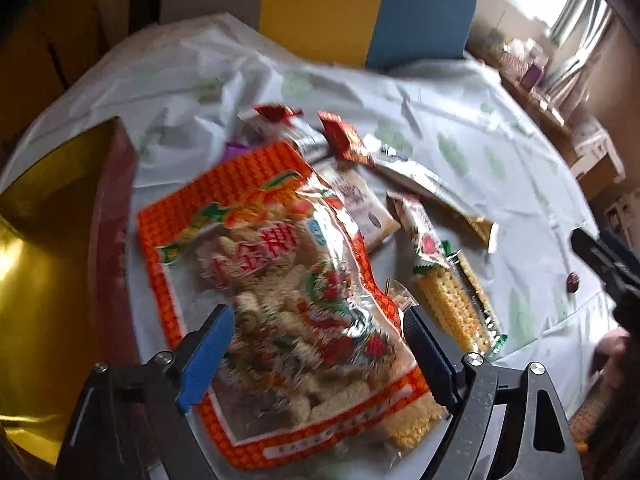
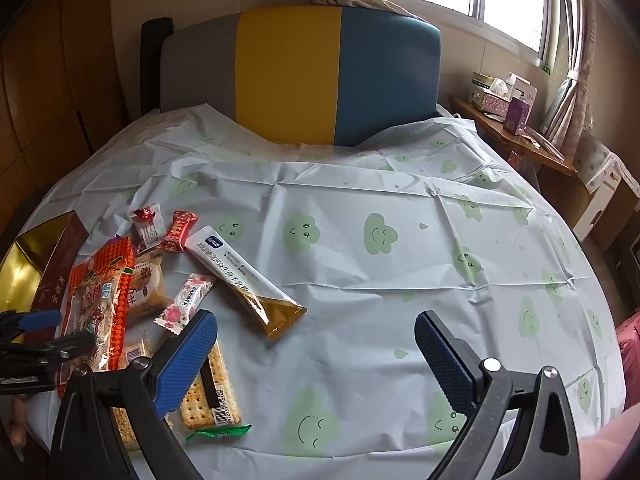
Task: Organize snacks
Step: 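Reach the left gripper to the orange-bordered candy bag and grasp it, then carry the candy bag with the left gripper into the gold tin and release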
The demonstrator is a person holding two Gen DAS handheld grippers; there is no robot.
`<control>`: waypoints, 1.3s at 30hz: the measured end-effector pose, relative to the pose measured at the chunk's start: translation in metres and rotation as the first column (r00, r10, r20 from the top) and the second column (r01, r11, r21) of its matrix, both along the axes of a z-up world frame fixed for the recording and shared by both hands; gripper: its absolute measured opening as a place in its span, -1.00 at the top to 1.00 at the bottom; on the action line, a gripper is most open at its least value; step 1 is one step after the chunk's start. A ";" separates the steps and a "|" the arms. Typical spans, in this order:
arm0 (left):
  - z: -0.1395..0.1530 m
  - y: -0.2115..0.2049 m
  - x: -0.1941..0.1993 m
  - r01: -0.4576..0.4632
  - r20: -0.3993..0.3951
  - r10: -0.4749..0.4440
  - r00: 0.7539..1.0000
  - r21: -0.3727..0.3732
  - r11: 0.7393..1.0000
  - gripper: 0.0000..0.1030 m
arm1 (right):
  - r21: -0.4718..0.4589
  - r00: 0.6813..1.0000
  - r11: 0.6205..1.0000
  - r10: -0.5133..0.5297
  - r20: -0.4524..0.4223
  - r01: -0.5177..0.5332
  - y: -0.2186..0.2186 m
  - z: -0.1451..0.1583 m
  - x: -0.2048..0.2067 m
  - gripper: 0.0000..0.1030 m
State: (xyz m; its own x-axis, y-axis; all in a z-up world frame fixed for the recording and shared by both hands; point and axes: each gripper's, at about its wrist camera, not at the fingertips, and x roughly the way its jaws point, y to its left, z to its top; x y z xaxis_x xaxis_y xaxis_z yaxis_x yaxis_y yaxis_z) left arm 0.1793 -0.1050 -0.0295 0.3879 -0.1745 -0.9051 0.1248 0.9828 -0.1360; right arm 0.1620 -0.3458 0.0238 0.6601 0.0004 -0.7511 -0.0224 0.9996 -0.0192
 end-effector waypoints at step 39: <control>0.097 0.087 -0.092 0.049 0.393 0.061 0.917 -0.265 0.963 0.48 | 0.162 0.859 0.873 0.483 -0.169 -0.459 0.105 -0.042 -0.019 -0.70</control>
